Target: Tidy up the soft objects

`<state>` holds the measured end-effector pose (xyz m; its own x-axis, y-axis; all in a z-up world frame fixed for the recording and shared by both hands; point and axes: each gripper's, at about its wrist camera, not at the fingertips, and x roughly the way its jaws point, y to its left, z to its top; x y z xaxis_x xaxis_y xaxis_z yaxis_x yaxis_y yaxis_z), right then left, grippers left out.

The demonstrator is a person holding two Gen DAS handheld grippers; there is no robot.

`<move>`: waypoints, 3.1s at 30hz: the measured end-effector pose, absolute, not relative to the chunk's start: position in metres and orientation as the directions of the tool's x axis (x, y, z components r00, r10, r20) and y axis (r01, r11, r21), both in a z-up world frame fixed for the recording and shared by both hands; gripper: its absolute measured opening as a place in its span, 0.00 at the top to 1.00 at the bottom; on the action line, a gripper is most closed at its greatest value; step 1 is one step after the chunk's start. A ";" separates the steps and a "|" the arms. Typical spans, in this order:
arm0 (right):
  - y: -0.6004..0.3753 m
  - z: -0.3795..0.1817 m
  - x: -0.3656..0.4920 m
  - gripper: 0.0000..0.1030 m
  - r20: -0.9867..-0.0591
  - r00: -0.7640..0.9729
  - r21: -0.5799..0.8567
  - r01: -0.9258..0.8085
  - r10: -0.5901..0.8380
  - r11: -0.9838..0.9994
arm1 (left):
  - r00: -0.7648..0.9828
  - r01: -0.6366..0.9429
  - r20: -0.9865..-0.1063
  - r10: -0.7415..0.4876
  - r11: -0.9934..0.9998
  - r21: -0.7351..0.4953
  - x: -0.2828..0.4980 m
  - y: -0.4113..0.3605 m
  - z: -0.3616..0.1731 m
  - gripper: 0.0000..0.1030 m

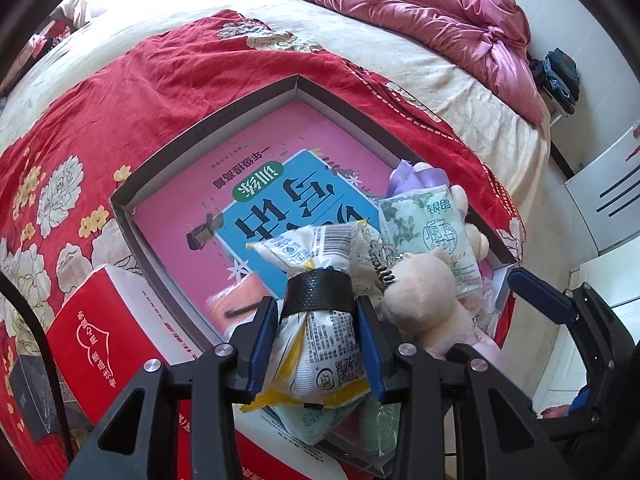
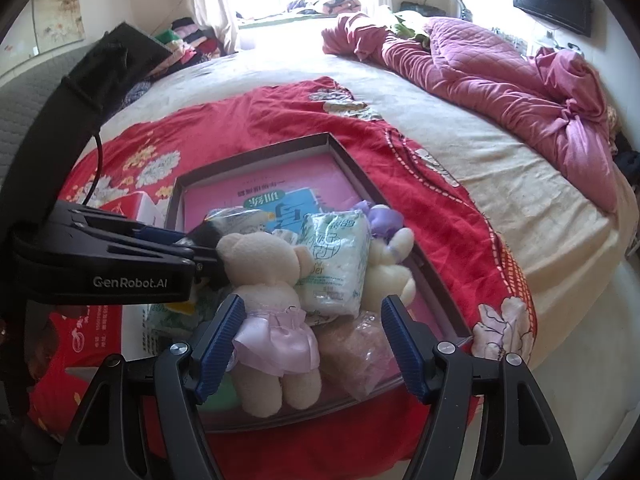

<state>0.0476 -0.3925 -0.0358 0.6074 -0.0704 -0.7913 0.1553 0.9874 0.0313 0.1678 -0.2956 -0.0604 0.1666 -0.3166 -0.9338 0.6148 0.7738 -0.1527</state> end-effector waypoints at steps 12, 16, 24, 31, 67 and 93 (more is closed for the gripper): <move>-0.393 -0.033 0.048 0.30 -0.785 0.615 0.027 0.159 -0.078 0.987 | 0.181 0.622 -0.931 -0.318 0.770 -0.142 0.165 -0.296 -0.056 0.53; -0.394 -0.033 0.047 0.30 -0.786 0.613 0.028 0.164 -0.079 0.986 | 0.183 0.618 -0.929 -0.320 0.773 -0.145 0.165 -0.294 -0.055 0.53; -0.390 -0.036 0.051 0.29 -0.769 0.633 0.022 0.167 -0.090 0.986 | 0.208 0.605 -0.919 -0.334 0.783 -0.148 0.163 -0.286 -0.049 0.50; -0.385 -0.034 0.054 0.29 -0.755 0.649 0.021 0.172 -0.098 0.985 | 0.231 0.584 -0.908 -0.348 0.796 -0.157 0.165 -0.274 -0.039 0.44; -0.373 0.007 0.027 0.26 -0.728 0.667 0.048 0.285 -0.162 0.957 | 0.411 0.436 -0.853 -0.321 0.891 -0.125 0.119 -0.201 -0.005 0.18; -0.331 0.045 -0.053 0.26 -0.670 0.711 0.072 0.350 -0.215 0.934 | 0.497 0.395 -0.822 -0.278 0.916 -0.071 0.029 -0.145 0.010 0.18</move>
<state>-0.0527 -0.3311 0.0447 0.7110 -0.2148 -0.6696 0.3498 0.9341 0.0718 0.0288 -0.1452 0.0105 0.4971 -0.2777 -0.8221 0.3946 0.9161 -0.0708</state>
